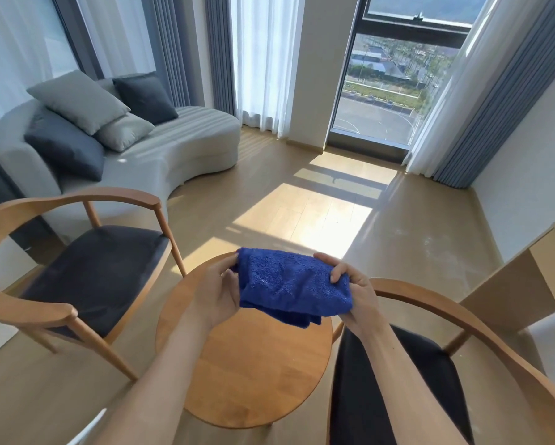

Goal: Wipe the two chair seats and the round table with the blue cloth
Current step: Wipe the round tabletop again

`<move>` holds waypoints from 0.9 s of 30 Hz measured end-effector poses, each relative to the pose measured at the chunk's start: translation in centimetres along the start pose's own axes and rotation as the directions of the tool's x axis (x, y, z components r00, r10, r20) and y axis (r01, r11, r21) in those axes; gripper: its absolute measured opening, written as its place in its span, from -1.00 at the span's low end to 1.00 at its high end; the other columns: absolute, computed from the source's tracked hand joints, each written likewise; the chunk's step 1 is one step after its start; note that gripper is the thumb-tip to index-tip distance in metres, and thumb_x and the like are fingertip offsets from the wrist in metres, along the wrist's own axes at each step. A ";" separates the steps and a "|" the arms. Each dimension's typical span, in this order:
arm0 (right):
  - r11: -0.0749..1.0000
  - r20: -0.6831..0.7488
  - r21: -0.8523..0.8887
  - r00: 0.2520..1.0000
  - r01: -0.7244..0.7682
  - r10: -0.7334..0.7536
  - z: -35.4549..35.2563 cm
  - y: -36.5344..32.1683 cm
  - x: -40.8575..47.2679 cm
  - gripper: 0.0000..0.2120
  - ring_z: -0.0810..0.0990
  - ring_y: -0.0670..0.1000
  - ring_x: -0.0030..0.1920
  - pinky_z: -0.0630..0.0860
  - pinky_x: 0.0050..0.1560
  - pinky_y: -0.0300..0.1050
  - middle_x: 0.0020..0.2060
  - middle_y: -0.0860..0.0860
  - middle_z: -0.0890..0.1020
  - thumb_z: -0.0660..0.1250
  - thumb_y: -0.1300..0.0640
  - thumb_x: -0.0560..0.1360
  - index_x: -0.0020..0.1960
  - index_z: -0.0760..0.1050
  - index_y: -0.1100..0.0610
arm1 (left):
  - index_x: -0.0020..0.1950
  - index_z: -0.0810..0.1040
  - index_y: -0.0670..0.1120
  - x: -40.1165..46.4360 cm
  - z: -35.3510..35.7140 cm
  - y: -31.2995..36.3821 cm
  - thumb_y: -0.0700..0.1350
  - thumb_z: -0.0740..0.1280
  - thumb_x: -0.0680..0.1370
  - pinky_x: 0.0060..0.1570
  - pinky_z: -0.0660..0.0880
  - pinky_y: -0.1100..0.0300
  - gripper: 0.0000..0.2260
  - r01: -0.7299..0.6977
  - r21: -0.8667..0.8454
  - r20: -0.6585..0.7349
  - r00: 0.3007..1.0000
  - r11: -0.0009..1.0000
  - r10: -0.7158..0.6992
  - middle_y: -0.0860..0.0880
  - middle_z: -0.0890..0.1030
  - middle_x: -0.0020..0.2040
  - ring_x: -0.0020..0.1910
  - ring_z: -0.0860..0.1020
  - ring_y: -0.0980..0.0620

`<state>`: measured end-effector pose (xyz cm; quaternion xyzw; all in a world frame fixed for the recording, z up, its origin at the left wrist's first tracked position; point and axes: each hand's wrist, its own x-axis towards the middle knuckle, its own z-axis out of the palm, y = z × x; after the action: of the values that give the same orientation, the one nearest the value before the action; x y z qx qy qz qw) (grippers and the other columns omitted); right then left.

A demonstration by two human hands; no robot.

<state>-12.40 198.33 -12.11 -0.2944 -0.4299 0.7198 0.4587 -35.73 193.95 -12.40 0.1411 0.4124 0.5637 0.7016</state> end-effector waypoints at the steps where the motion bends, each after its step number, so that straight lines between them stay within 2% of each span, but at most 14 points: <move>1: 1.000 -0.011 0.006 1.000 0.002 -0.002 0.2 0.1 0.0 -0.48 0.58 0.17 0.17 0.60 0.00 0.00 0.17 0.15 0.58 0.03 0.58 0.47 -0.40 0.55 0.15 | 0.04 0.57 -0.13 0.0 0.1 -0.1 0.03 0.27 0.57 -0.31 0.52 0.18 -0.75 0.023 -0.011 0.006 1.000 1.000 -0.023 -0.08 0.63 -0.14 -0.22 0.60 -0.08; 2: 1.000 -0.020 0.007 1.000 0.001 -0.001 0.2 0.2 0.0 -0.48 0.58 0.15 0.18 0.59 0.02 -0.01 0.19 0.14 0.58 0.04 0.58 0.47 -0.39 0.57 0.15 | 0.12 0.58 -0.17 0.1 0.2 -0.2 0.07 0.26 0.58 -0.28 0.54 0.14 -0.68 0.028 0.007 0.017 0.999 1.000 -0.028 -0.12 0.64 -0.05 -0.15 0.61 -0.11; 4: 1.000 -0.030 0.007 1.000 -0.007 0.008 0.2 0.6 0.0 -0.47 0.56 0.15 0.22 0.58 0.08 0.02 0.24 0.13 0.55 0.03 0.58 0.47 -0.34 0.61 0.14 | 0.27 0.53 -0.24 0.1 0.6 -0.4 -0.03 0.34 0.54 -0.20 0.55 0.10 -0.61 -0.009 0.089 0.047 0.999 0.996 0.005 -0.18 0.63 0.08 -0.04 0.61 -0.14; 7: 0.999 -0.051 0.004 0.998 -0.035 0.035 0.2 1.2 -0.2 -0.45 0.54 0.17 0.26 0.58 0.09 0.04 0.27 0.14 0.54 0.00 0.59 0.48 -0.21 0.66 0.15 | 0.32 0.45 -0.29 0.4 0.2 -0.4 -0.20 0.40 0.39 -0.11 0.58 0.06 -0.50 -0.043 0.211 0.082 0.996 0.977 0.026 -0.22 0.61 0.12 0.04 0.60 -0.15; 9: 0.998 -0.072 -0.010 0.996 -0.059 0.059 0.3 1.5 -0.5 -0.48 0.55 0.17 0.24 0.60 0.03 -0.01 0.24 0.14 0.57 0.00 0.58 0.49 0.01 0.64 0.18 | 0.29 0.46 -0.25 0.8 -0.4 -0.4 -0.24 0.39 0.37 -0.13 0.59 0.05 -0.52 -0.027 0.247 0.077 0.997 0.969 0.008 -0.19 0.63 0.08 0.02 0.62 -0.14; 11: 0.992 -0.080 0.035 0.989 -0.120 0.122 0.2 1.8 -0.8 -0.49 0.57 0.17 0.21 0.61 -0.04 -0.06 0.21 0.12 0.60 0.02 0.55 0.50 0.23 0.53 0.17 | 0.23 0.49 -0.21 1.1 -0.9 -0.5 -0.26 0.38 0.35 -0.17 0.60 0.08 -0.56 -0.022 0.251 0.045 0.999 0.968 0.011 -0.17 0.65 0.05 -0.03 0.65 -0.11; 13: 0.966 -0.057 0.158 0.974 -0.207 0.218 -0.3 2.2 -0.9 -0.51 0.60 0.15 0.15 0.60 -0.06 -0.05 0.21 0.12 0.60 0.14 0.42 0.45 0.32 0.47 0.13 | 0.19 0.50 -0.20 1.4 -1.6 -0.7 -0.25 0.39 0.35 -0.17 0.59 0.09 -0.60 -0.028 0.227 0.028 0.999 0.973 0.022 -0.18 0.64 0.04 -0.04 0.65 -0.10; 15: 0.921 -0.030 0.255 0.949 -0.295 0.313 -0.5 2.7 -0.9 -0.43 0.59 0.16 0.13 0.55 0.03 0.03 0.21 0.17 0.58 0.36 0.18 0.32 0.34 0.47 0.13 | 0.20 0.50 -0.20 1.5 -2.3 -0.7 -0.23 0.40 0.37 -0.13 0.58 0.09 -0.61 -0.018 0.225 0.052 0.999 0.974 0.007 -0.19 0.62 0.05 -0.02 0.64 -0.12; 17: 0.886 -0.034 0.222 0.905 -0.407 0.424 0.1 3.3 -0.9 -0.39 0.57 0.19 0.15 0.48 0.11 0.12 0.21 0.18 0.57 0.47 -0.11 0.31 0.29 0.53 0.13 | 0.21 0.50 -0.18 1.4 -2.6 -0.5 -0.22 0.40 0.40 -0.09 0.58 0.09 -0.62 0.030 0.269 0.125 0.990 0.963 -0.065 -0.16 0.63 0.04 0.00 0.63 -0.12; 19: 0.858 -0.014 0.167 0.869 -0.485 0.494 1.1 4.0 -0.8 -0.43 0.62 0.15 0.04 0.54 0.03 0.05 0.08 0.14 0.63 0.48 -0.23 0.30 0.14 0.63 0.15 | 0.20 0.51 -0.16 1.4 -2.2 -0.4 -0.22 0.40 0.42 0.00 0.56 0.08 -0.64 0.077 0.328 0.221 0.963 0.942 -0.155 -0.13 0.63 0.04 0.03 0.62 -0.10; 21: 0.806 0.026 0.207 0.826 -0.555 0.562 1.9 5.0 -1.4 -0.43 0.67 0.10 -0.14 0.60 -0.14 -0.04 -0.11 0.14 0.67 0.66 -0.11 0.09 -0.03 0.68 0.20 | 0.21 0.52 -0.16 1.8 -1.6 -0.5 -0.22 0.42 0.41 0.07 0.54 0.06 -0.63 0.089 0.401 0.255 0.945 0.912 -0.204 -0.12 0.64 0.05 0.06 0.61 -0.09; 22: 0.780 0.032 0.221 0.803 -0.586 0.594 2.2 5.4 -1.8 -0.39 0.67 0.12 -0.16 0.61 -0.14 -0.03 -0.11 0.18 0.67 0.70 -0.06 0.02 -0.05 0.68 0.25 | 0.22 0.53 -0.14 2.1 -1.4 -0.6 -0.22 0.44 0.40 0.09 0.54 0.05 -0.61 0.073 0.438 0.246 0.949 0.896 -0.198 -0.11 0.65 0.05 0.06 0.62 -0.09; 25: 0.755 0.019 0.172 0.768 -0.633 0.640 2.4 6.9 -3.1 -0.24 0.63 0.22 0.01 0.56 0.05 0.09 0.08 0.27 0.61 0.65 0.01 0.14 0.25 0.52 0.28 | 0.19 0.56 -0.01 3.4 -1.3 -1.1 -0.16 0.53 0.37 0.05 0.56 0.05 -0.59 -0.031 0.604 0.129 0.990 0.796 -0.059 -0.06 0.68 0.01 0.03 0.64 -0.05; 27: 0.759 -0.048 0.163 0.763 -0.631 0.645 2.3 8.2 -3.5 -0.25 0.62 0.24 0.03 0.57 0.02 0.10 0.10 0.28 0.60 0.57 0.05 0.24 0.34 0.40 0.26 | 0.14 0.57 0.02 4.1 -1.6 -2.4 -0.14 0.53 0.39 -0.02 0.57 0.17 -0.65 -0.075 0.715 0.061 0.997 0.695 0.045 0.02 0.66 0.00 0.02 0.62 0.04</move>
<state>-16.15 192.59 -18.26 -0.4269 -0.2295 0.8449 0.2264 -35.20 196.48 -16.67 0.4271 0.5807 0.3786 0.5805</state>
